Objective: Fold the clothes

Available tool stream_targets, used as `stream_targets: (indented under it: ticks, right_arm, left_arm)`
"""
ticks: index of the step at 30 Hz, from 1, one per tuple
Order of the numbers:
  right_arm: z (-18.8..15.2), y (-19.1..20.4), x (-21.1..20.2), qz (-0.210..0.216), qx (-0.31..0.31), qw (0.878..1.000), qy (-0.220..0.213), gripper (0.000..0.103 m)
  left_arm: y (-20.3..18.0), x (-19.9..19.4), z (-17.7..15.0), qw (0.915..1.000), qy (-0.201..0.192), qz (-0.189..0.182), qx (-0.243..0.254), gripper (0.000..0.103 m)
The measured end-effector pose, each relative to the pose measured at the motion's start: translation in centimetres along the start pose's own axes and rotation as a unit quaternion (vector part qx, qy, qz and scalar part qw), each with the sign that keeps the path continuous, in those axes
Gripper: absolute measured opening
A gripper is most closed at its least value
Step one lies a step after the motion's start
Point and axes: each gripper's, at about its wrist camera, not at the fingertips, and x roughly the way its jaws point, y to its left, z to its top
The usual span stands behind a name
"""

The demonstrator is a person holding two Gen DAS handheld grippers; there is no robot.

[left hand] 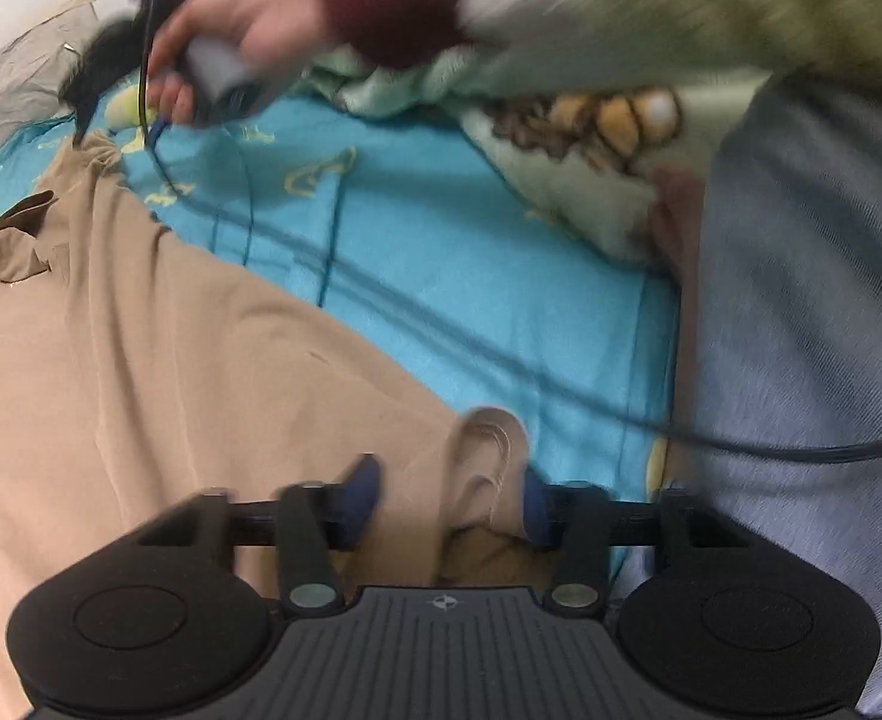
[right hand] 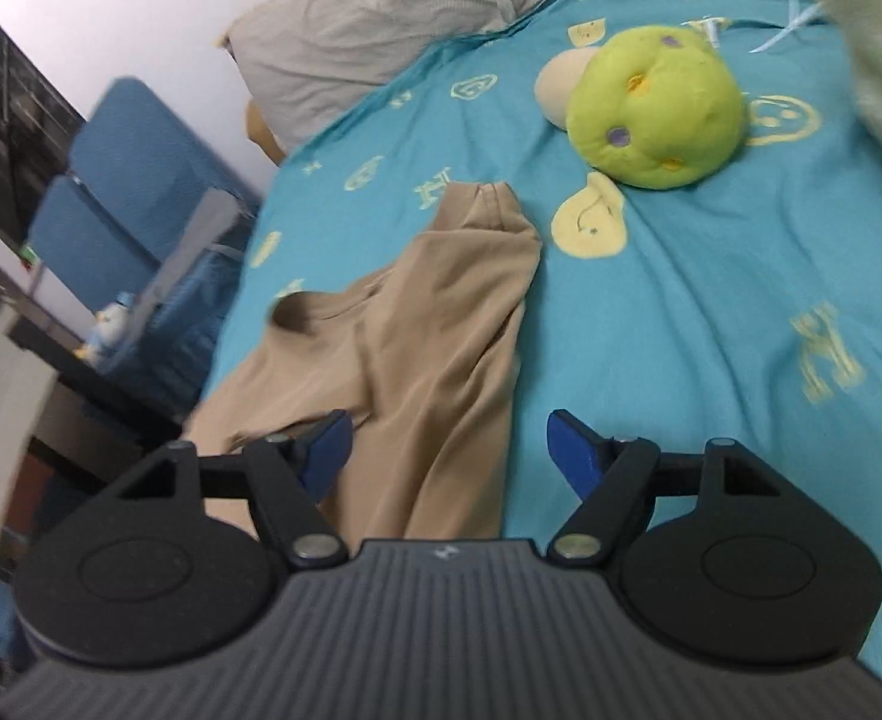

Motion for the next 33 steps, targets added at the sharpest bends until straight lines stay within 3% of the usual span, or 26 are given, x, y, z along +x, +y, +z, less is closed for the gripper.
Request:
stream_targets:
  ticks: [2, 4, 6, 7, 8, 10, 18, 21, 23, 24, 26, 28, 29, 33]
  right_arm:
    - [0.3, -0.5, 2.7, 0.012, 0.000, 1.000, -0.004, 0.072]
    - [0.2, -0.7, 4.8, 0.022, -0.002, 1.000, -0.015, 0.064]
    - [0.5, 0.1, 5.4, 0.010, -0.027, 0.999, -0.032, 0.041]
    - [0.7, 0.5, 5.6, 0.003, -0.040, 0.999, -0.037, 0.018]
    - [1.0, 1.0, 5.8, -0.005, -0.053, 0.998, -0.042, 0.014]
    - [1.6, 1.9, 5.9, -0.024, -0.075, 0.996, -0.051, 0.010]
    - [1.7, 3.5, 6.6, -0.089, -0.146, 0.984, -0.052, 0.010]
    - [1.3, 2.9, 6.5, -0.088, -0.144, 0.984, -0.050, 0.012]
    - [1.6, 3.3, 5.8, -0.089, -0.138, 0.985, -0.050, 0.016]
    - [1.7, 3.4, 5.3, -0.091, -0.135, 0.985, -0.048, 0.019]
    - [1.8, 3.6, 4.2, -0.090, -0.131, 0.986, -0.047, 0.058]
    - [1.6, 3.7, 2.5, -0.076, -0.128, 0.988, -0.049, 0.090]
    - [1.6, 4.0, 1.6, -0.073, -0.131, 0.987, -0.049, 0.088]
    - [1.9, 6.1, -2.5, -0.082, -0.142, 0.985, -0.055, 0.088]
  left_arm:
    - [0.5, -0.2, -0.3, 0.9996, -0.013, -0.025, -0.008, 0.006]
    - [1.0, -0.4, -0.6, 0.9984, -0.025, -0.049, -0.015, 0.004]
    - [0.9, -0.7, -0.5, 0.9968, -0.034, -0.072, -0.012, 0.004]
    - [0.8, -0.9, -0.4, 0.9956, -0.039, -0.085, -0.012, 0.004]
    - [0.7, -1.1, -0.3, 0.9942, -0.044, -0.098, -0.013, 0.004]
    - [0.7, -1.4, -0.1, 0.9904, -0.056, -0.122, -0.033, 0.004]
    - [1.3, 0.8, 0.0, 0.9881, -0.023, -0.122, -0.091, 0.005]
    - [2.0, 0.8, 0.4, 0.9883, -0.023, -0.111, -0.102, 0.014]
    - [2.4, 0.5, 0.6, 0.9888, -0.029, -0.099, -0.108, 0.041]
    - [2.7, 0.1, 0.6, 0.9886, -0.038, -0.093, -0.112, 0.046]
    - [3.1, -0.7, 0.8, 0.9878, -0.054, -0.082, -0.121, 0.062]
    - [3.6, -1.7, 1.2, 0.9869, -0.071, -0.060, -0.132, 0.076]
    - [3.8, -2.3, 1.4, 0.9863, -0.081, -0.047, -0.136, 0.083]
    - [4.2, -4.8, 1.8, 0.9808, -0.136, 0.012, -0.140, 0.091]
